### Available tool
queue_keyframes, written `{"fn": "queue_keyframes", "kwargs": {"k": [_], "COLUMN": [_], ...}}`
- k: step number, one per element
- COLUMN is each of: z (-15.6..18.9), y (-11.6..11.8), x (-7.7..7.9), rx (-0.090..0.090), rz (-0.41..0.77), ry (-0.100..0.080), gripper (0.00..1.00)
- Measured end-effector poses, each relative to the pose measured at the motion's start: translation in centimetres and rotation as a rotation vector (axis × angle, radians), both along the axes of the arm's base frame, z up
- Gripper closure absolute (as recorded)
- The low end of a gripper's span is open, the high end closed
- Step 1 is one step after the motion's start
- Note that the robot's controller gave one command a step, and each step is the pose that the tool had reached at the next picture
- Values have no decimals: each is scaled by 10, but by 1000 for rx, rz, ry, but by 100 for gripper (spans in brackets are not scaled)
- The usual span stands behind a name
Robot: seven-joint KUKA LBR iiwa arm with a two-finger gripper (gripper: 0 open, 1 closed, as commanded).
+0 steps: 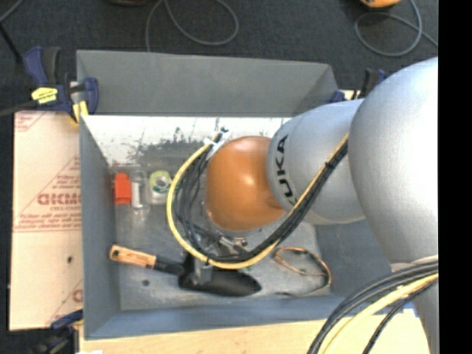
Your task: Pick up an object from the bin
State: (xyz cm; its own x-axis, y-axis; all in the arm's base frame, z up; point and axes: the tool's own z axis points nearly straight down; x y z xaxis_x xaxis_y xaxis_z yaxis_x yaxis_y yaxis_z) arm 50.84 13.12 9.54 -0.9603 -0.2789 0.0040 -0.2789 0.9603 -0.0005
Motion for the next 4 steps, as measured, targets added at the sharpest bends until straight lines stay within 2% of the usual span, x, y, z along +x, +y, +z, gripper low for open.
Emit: {"fn": "queue_keyframes", "kwargs": {"k": [4], "z": [70], "y": [0], "x": [3], "rx": [2], "rz": [-2], "ry": [-10], "gripper": [100]}}
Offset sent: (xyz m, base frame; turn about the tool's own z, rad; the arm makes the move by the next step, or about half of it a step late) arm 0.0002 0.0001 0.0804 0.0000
